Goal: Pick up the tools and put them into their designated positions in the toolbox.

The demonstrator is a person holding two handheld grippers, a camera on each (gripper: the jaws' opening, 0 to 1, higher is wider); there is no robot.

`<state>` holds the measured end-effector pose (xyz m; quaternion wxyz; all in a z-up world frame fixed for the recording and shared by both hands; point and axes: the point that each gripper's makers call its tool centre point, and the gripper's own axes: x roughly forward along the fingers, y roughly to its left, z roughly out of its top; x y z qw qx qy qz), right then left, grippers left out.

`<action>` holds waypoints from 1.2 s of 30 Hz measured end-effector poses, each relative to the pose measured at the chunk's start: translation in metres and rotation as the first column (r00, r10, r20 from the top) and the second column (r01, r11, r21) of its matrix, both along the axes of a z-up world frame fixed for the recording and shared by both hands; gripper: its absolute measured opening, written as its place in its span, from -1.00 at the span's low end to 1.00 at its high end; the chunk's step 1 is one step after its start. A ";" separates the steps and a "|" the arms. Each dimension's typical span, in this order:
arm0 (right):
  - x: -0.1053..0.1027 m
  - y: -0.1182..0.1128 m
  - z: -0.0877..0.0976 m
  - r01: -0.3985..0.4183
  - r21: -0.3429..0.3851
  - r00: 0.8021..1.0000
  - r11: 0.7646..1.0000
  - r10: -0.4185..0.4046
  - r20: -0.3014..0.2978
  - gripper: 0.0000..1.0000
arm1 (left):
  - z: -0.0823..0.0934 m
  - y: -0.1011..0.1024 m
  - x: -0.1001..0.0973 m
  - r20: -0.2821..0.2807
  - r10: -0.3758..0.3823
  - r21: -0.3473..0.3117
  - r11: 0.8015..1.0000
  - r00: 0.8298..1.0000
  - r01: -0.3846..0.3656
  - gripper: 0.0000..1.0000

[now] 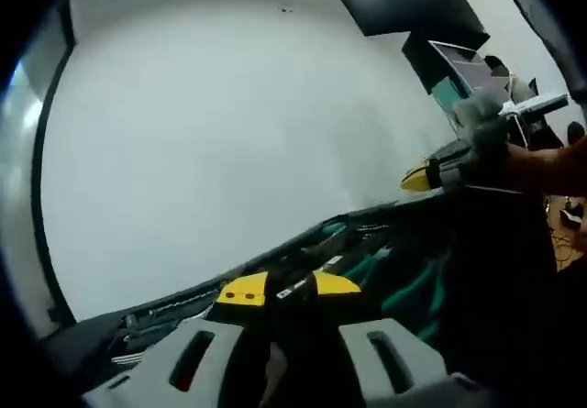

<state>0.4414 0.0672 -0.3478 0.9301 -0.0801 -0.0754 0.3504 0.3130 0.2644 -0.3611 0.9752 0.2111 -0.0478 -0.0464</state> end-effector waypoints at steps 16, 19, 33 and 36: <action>0.002 -0.001 -0.004 -0.004 0.030 0.999 1.000 0.005 -0.044 -0.88 | 0.000 -0.002 0.000 -0.027 0.003 -0.048 0.999 1.000 -0.004 -0.69; 0.000 0.003 -0.006 -0.025 0.008 0.999 1.000 0.025 -0.038 -0.88 | -0.001 0.000 0.001 -0.029 0.021 -0.044 0.999 0.999 -0.022 -0.69; 0.008 -0.007 -0.005 0.010 0.082 0.996 0.997 -0.003 -0.089 -0.86 | 0.009 -0.002 -0.004 0.018 0.000 -0.042 0.999 1.000 0.001 -0.68; 0.012 -0.010 -0.007 0.018 0.108 0.992 0.994 -0.004 -0.127 -0.86 | 0.014 0.000 -0.007 0.041 -0.010 -0.060 0.998 0.999 0.012 -0.68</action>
